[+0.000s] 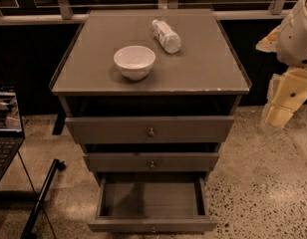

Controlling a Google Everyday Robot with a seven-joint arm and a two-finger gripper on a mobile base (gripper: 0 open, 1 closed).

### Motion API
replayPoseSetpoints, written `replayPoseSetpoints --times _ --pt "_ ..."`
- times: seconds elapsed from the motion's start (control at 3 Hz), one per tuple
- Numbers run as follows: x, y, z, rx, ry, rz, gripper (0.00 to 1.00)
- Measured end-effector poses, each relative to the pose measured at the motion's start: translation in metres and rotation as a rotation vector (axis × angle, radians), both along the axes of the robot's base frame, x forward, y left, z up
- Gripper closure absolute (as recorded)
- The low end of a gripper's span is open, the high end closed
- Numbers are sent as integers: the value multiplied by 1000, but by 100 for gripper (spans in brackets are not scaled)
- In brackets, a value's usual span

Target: Close bottom drawer

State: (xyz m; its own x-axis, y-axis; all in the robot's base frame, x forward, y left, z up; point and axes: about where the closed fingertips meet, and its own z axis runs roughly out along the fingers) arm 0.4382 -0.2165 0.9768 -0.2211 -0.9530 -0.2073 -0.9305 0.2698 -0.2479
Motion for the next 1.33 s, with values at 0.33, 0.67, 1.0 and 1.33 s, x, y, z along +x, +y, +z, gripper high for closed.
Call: replayPoseSetpoints --times 0.33,0.67,1.0,1.33 --pt "0 0 0 0 0 0 0" --pt "-6 -1 -10 26 -18 -7 0" --pt "-28 -2 -42 127 -30 -67 0" --pt "-54 -16 -111 270 -3 -204 0"
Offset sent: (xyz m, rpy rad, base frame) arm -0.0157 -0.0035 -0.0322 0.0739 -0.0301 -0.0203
